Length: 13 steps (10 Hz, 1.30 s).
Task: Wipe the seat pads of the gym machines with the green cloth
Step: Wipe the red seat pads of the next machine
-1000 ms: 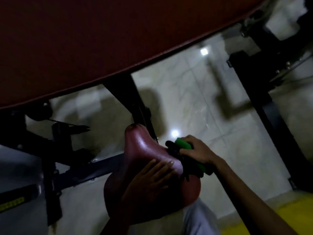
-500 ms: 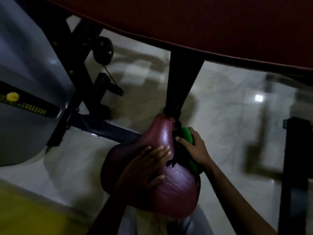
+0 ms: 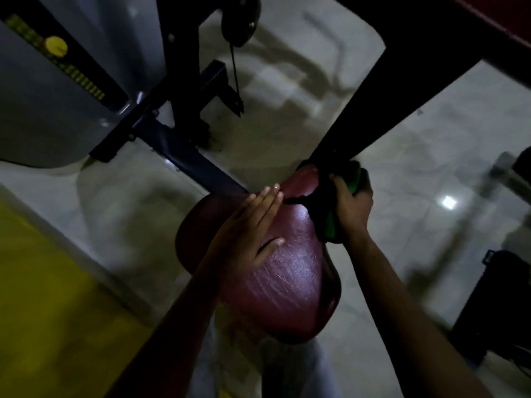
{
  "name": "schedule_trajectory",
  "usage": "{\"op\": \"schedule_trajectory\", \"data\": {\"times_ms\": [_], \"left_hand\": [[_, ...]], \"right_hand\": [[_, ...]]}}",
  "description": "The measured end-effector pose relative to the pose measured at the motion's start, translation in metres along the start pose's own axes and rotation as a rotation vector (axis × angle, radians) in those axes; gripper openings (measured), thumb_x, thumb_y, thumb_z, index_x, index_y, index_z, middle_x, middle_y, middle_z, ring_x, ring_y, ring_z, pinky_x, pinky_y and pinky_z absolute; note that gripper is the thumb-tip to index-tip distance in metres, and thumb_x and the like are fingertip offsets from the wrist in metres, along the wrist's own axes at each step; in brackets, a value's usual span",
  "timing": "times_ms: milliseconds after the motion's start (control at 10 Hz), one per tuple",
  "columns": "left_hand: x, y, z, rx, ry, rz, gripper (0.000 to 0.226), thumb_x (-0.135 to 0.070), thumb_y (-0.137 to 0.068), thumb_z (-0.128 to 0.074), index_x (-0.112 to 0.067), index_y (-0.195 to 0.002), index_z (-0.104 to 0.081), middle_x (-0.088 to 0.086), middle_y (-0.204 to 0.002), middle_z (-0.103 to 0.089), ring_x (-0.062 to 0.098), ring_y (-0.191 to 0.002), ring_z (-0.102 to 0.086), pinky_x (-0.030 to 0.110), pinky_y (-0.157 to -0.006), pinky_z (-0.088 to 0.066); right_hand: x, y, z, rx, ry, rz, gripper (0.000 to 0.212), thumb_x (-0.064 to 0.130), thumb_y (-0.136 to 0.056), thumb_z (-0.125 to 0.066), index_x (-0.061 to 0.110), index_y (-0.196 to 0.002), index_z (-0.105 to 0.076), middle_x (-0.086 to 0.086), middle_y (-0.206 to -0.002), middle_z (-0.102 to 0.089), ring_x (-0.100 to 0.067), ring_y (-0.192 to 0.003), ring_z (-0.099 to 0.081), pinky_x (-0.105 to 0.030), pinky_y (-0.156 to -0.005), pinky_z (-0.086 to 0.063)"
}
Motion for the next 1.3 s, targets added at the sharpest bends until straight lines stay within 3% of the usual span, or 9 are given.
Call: {"op": "schedule_trajectory", "data": {"times_ms": [200,400,500,600,800,900,1000,1200,1300], "left_hand": [[0.005,0.000,-0.011,0.023,-0.106,-0.030,0.073,-0.052,-0.099,-0.029,-0.002,-0.150,-0.014,0.012,-0.159,-0.008,0.020,-0.147,-0.006,0.039,-0.118,-0.018],[0.005,0.000,-0.016,0.013,-0.114,-0.001,0.073,-0.052,-0.100,-0.024,-0.002,-0.151,-0.008,0.013,-0.159,-0.003,0.022,-0.148,-0.001,0.038,-0.119,-0.015],[0.008,0.000,-0.015,0.004,-0.117,-0.002,0.074,-0.051,-0.098,-0.028,-0.002,-0.151,-0.010,0.015,-0.159,-0.006,0.023,-0.147,-0.004,0.038,-0.119,-0.013],[0.007,0.003,-0.013,0.000,-0.062,0.002,0.075,-0.051,-0.097,-0.033,-0.003,-0.150,-0.014,0.014,-0.159,-0.010,0.023,-0.147,-0.007,0.038,-0.119,-0.012],[0.011,0.003,-0.014,-0.006,-0.074,0.022,0.074,-0.050,-0.097,-0.034,-0.003,-0.151,-0.013,0.014,-0.159,-0.008,0.023,-0.147,-0.005,0.038,-0.119,-0.011],[0.003,0.001,-0.009,-0.022,-0.062,0.018,0.072,-0.049,-0.098,-0.035,-0.002,-0.150,-0.016,0.014,-0.158,-0.011,0.023,-0.147,-0.008,0.038,-0.119,-0.013],[0.007,0.001,-0.006,-0.018,-0.076,0.047,0.072,-0.049,-0.098,-0.037,-0.002,-0.149,-0.019,0.013,-0.158,-0.015,0.023,-0.147,-0.011,0.039,-0.119,-0.015],[0.023,0.032,-0.007,-0.126,-0.086,0.513,0.072,-0.053,-0.097,-0.033,-0.001,-0.147,-0.029,0.014,-0.154,-0.029,0.025,-0.144,-0.022,0.043,-0.116,-0.023],[0.014,0.051,-0.012,-0.217,-0.090,0.817,0.065,-0.047,-0.098,-0.033,-0.003,-0.146,-0.030,0.014,-0.154,-0.029,0.026,-0.143,-0.024,0.046,-0.116,-0.022]], "right_hand": [[-0.031,0.039,0.011,0.106,0.107,-0.095,0.014,0.023,-0.087,-0.061,0.019,-0.099,-0.054,0.001,-0.086,-0.060,-0.016,-0.081,-0.057,-0.027,-0.074,-0.044],[0.001,-0.019,-0.007,0.095,0.340,0.049,0.008,0.027,-0.088,-0.057,0.019,-0.091,-0.057,0.013,-0.077,-0.055,-0.018,-0.091,-0.057,-0.003,-0.066,-0.037],[0.019,-0.045,-0.034,0.337,0.563,0.063,0.007,0.034,-0.086,-0.061,0.030,-0.092,-0.063,0.009,-0.084,-0.064,-0.017,-0.096,-0.064,-0.018,-0.070,-0.049],[0.037,-0.042,-0.048,0.478,0.668,0.131,0.019,0.028,-0.084,-0.065,0.031,-0.103,-0.065,0.002,-0.093,-0.069,-0.014,-0.084,-0.066,-0.030,-0.069,-0.052],[0.055,-0.044,-0.114,0.826,1.066,0.405,0.074,0.063,-0.065,-0.054,0.018,-0.123,-0.059,-0.007,-0.121,-0.061,-0.024,-0.113,-0.057,-0.032,-0.094,-0.043],[0.054,-0.022,-0.166,1.077,1.354,0.441,0.047,0.044,-0.075,-0.067,0.027,-0.118,-0.062,0.000,-0.124,-0.061,-0.022,-0.115,-0.056,-0.031,-0.094,-0.044],[0.058,-0.004,-0.185,1.182,1.463,0.501,0.046,0.038,-0.077,-0.068,0.030,-0.122,-0.060,0.000,-0.127,-0.059,-0.020,-0.117,-0.055,-0.028,-0.094,-0.044],[0.074,-0.023,-0.149,1.231,1.248,0.376,0.020,0.020,-0.082,-0.070,0.026,-0.099,-0.061,-0.001,-0.107,-0.058,-0.023,-0.111,-0.054,-0.030,-0.087,-0.040],[0.066,0.002,-0.173,1.312,1.378,0.543,0.037,0.030,-0.083,-0.068,0.025,-0.119,-0.060,-0.001,-0.123,-0.058,-0.022,-0.116,-0.053,-0.026,-0.088,-0.038]]}}
Point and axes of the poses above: each hand's wrist, its own y-axis away from the middle knuckle, its own z-axis out of the back of the hand, x = y × z, the point moved 10 cm from there along -y, towards the middle knuckle
